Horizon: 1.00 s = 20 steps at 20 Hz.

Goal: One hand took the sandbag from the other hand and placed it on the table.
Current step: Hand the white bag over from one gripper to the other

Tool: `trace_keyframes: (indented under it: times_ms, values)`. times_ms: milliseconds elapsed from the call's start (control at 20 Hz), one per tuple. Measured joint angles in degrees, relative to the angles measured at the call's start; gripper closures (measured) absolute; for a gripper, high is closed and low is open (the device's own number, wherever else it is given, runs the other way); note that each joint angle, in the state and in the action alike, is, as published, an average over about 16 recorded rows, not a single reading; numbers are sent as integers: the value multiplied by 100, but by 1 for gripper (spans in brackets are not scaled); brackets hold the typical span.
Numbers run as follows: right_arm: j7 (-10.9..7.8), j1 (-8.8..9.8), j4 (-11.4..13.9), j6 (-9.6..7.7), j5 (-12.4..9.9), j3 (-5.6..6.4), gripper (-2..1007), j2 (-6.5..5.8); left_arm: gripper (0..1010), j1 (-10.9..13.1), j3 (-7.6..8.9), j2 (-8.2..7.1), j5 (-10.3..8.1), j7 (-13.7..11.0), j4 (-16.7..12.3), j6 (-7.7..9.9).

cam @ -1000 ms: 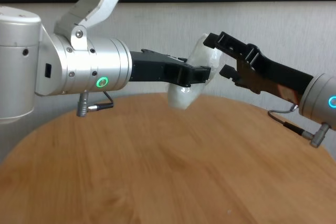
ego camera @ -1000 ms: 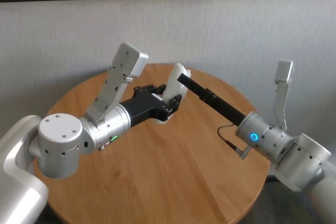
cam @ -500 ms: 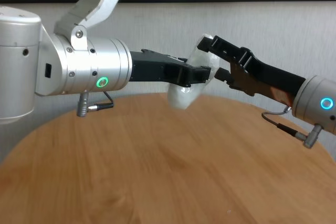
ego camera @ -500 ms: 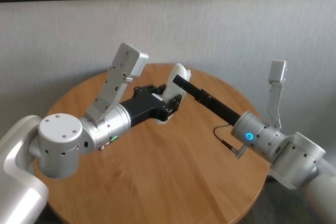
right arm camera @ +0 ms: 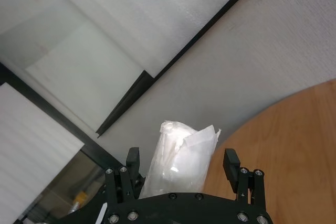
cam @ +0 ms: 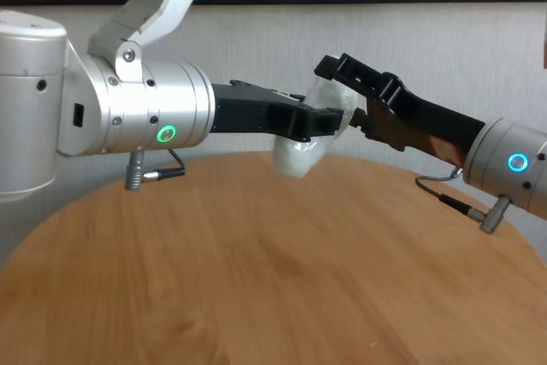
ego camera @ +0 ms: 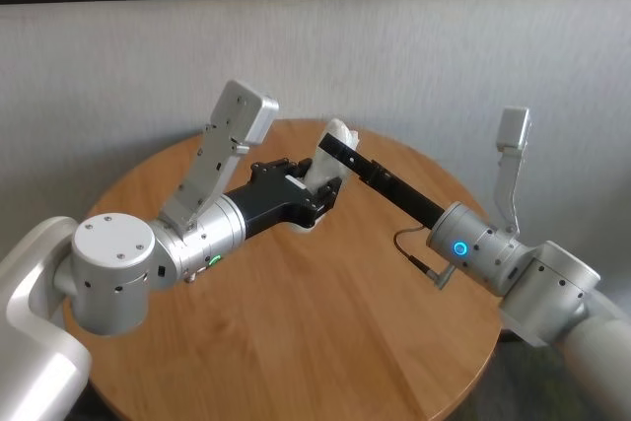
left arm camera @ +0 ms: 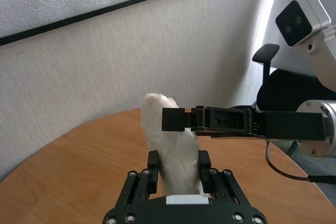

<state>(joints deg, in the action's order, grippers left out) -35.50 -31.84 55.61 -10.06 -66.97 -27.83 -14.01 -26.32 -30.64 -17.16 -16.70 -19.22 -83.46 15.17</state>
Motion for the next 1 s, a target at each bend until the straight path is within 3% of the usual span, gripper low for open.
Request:
trace_keyframes:
  times_ms: [650, 1000]
  values:
    - [10, -137, -243, -37, -27, -52, 8, 85, 527, 0, 0, 0, 0, 0, 0, 0]
    - [5, -131, -233, -41, -28, -49, 81, 85, 527, 0, 0, 0, 0, 0, 0, 0]
